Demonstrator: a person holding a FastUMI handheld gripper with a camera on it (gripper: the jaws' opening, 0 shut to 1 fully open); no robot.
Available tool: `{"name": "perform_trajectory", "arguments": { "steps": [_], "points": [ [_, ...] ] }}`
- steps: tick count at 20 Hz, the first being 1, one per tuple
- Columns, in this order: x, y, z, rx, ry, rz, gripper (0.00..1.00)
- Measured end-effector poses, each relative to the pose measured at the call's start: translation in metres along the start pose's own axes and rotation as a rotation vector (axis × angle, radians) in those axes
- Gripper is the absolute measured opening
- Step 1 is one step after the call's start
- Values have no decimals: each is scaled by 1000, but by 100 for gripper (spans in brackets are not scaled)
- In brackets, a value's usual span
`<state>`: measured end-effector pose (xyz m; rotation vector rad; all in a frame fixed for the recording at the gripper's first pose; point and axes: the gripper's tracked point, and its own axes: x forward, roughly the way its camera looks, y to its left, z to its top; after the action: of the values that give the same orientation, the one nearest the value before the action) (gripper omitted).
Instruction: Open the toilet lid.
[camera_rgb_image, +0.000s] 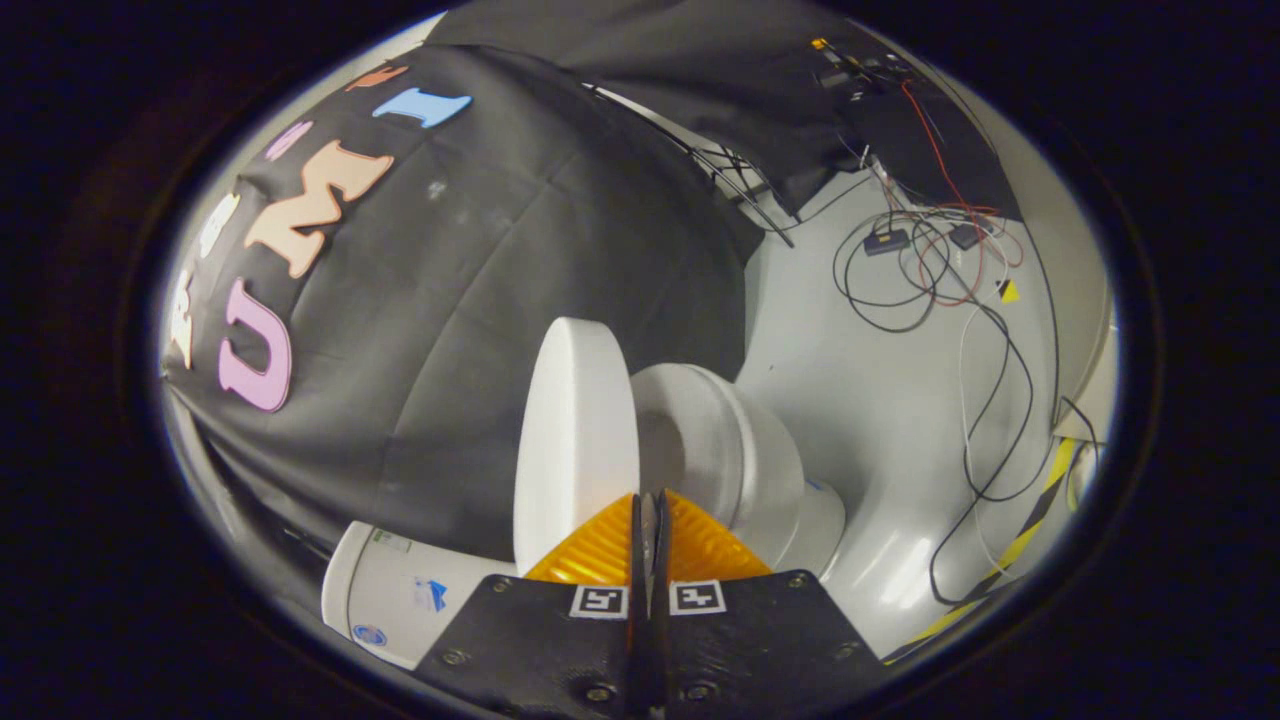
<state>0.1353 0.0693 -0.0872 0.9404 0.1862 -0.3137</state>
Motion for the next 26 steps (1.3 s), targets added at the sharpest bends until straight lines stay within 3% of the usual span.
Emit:
{"name": "perform_trajectory", "arguments": {
  "steps": [26],
  "points": [
    [-44, 77, -6, -176, -37, -14, 1]
  ]
}}
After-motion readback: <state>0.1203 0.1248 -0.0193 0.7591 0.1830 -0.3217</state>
